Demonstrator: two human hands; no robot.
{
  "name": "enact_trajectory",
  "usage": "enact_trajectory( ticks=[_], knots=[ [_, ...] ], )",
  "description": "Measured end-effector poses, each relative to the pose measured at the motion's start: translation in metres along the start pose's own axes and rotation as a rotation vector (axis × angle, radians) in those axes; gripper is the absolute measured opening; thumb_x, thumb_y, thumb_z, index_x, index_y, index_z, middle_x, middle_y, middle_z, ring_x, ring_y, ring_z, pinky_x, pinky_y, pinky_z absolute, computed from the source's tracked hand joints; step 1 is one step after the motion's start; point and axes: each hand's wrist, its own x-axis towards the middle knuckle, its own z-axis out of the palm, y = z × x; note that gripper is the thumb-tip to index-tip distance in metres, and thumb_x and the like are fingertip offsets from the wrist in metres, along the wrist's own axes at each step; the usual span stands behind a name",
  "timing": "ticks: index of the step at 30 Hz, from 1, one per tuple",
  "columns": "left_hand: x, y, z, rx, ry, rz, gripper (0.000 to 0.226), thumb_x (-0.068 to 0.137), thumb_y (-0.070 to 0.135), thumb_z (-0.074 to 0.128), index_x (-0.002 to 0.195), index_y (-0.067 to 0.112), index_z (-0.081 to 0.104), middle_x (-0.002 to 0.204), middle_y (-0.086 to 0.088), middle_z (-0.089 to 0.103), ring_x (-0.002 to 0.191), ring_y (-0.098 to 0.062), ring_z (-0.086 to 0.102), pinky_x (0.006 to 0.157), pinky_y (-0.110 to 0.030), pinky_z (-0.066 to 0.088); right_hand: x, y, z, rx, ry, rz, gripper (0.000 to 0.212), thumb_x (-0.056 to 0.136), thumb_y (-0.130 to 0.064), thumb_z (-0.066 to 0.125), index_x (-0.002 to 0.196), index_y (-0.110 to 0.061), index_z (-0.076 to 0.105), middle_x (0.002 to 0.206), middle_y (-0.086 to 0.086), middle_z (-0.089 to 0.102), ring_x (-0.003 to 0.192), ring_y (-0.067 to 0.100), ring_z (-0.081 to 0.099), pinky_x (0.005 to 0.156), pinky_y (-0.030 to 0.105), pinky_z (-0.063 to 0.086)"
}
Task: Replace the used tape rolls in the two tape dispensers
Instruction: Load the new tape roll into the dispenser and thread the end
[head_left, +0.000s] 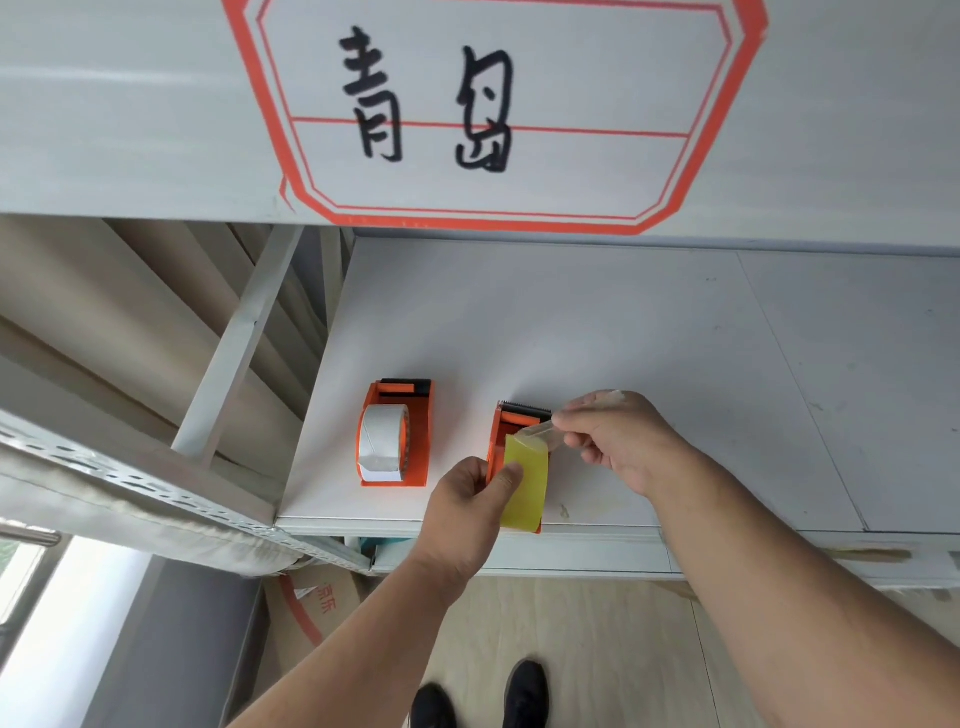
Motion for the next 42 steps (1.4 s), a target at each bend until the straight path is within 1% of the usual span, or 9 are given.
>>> enact_trajectory(
  ticks=[9,11,15,21,23,26,32,39,42],
  knots=[
    [-0.004,-0.003,-0.003,-0.012,-0.051,-0.007,0.026,0.100,0.026,0.064,0.093,0.001,0.062,0.087,-0.009,0.066,0.081,-0.022,0.059,0.076,-0.035,0.049,0.019,0.015,0.001,-0.401,0.140,-0.249,0.011,0.088,-0.011,0.075,0.082,-0.019,0.069,0.073,0.007,0.076,0.066,0.025,0.075,0.064,0.036,0.063],
    [-0.003,-0.003,-0.004,-0.003,-0.053,-0.013,0.022,0.103,0.021,0.062,0.097,-0.001,0.062,0.087,-0.010,0.066,0.082,-0.022,0.060,0.077,-0.035,0.049,0.022,0.015,0.003,-0.499,0.138,-0.301,0.013,0.087,-0.013,0.074,0.081,-0.022,0.068,0.072,0.003,0.076,0.068,0.023,0.075,0.062,0.030,0.058],
    [-0.002,0.000,-0.004,-0.018,-0.078,-0.002,0.037,0.090,0.034,0.065,0.097,-0.002,0.062,0.085,-0.009,0.064,0.080,-0.023,0.057,0.076,-0.038,0.048,0.032,0.006,0.005,-0.586,0.150,-0.341,0.010,0.089,-0.016,0.074,0.085,-0.022,0.068,0.079,-0.001,0.073,0.079,0.021,0.070,0.063,0.023,0.043],
    [0.002,-0.004,-0.007,-0.014,-0.099,0.006,0.041,0.086,0.041,0.065,0.097,0.001,0.063,0.086,-0.013,0.066,0.081,-0.023,0.060,0.077,-0.039,0.051,0.045,-0.015,0.010,-0.578,0.131,-0.281,0.005,0.091,-0.012,0.068,0.090,-0.016,0.071,0.065,-0.001,0.072,0.056,0.007,0.065,0.052,0.021,0.040],
    [0.002,-0.005,-0.007,-0.016,-0.108,0.011,0.043,0.085,0.042,0.064,0.098,0.002,0.064,0.091,-0.022,0.067,0.082,-0.022,0.061,0.078,-0.038,0.052,0.052,-0.020,0.012,-0.597,0.138,-0.269,0.010,0.091,-0.012,0.067,0.084,-0.018,0.070,0.065,-0.001,0.073,0.066,0.014,0.068,0.058,0.023,0.044],
    [0.001,-0.006,-0.008,-0.034,-0.120,0.023,0.037,0.086,0.039,0.064,0.096,0.003,0.065,0.086,-0.011,0.067,0.082,-0.021,0.061,0.078,-0.037,0.053,0.061,-0.026,0.013,-0.611,0.119,-0.226,0.020,0.092,-0.012,0.067,0.073,-0.014,0.071,0.068,0.002,0.075,0.078,0.023,0.071,0.069,0.028,0.049],
    [-0.001,-0.005,-0.010,-0.059,-0.154,0.012,0.019,0.087,0.034,0.063,0.085,0.015,0.062,0.082,-0.003,0.063,0.078,-0.018,0.058,0.074,-0.031,0.050,0.070,-0.039,0.018,-0.262,0.034,0.004,0.016,0.099,-0.014,0.066,0.109,-0.002,0.068,0.084,0.012,0.075,0.066,0.015,0.074,0.056,0.025,0.056],
    [-0.004,-0.005,-0.011,-0.038,-0.183,0.000,0.018,0.091,0.036,0.059,0.099,0.022,0.066,0.084,0.011,0.071,0.083,-0.015,0.067,0.076,-0.019,0.054,0.083,-0.063,0.030,-0.129,-0.029,0.011,0.025,0.096,-0.021,0.074,0.113,-0.004,0.070,0.096,0.011,0.077,0.068,0.012,0.071,0.054,0.023,0.055],
    [-0.004,-0.009,-0.010,0.013,-0.172,0.004,0.018,0.100,0.038,0.067,0.109,0.022,0.070,0.103,0.001,0.079,0.099,-0.020,0.075,0.090,-0.031,0.062,0.090,-0.069,0.030,-0.058,-0.027,0.087,0.023,0.099,-0.024,0.068,0.112,-0.004,0.069,0.092,0.011,0.075,0.067,0.013,0.068,0.054,0.024,0.054]
  ],
)
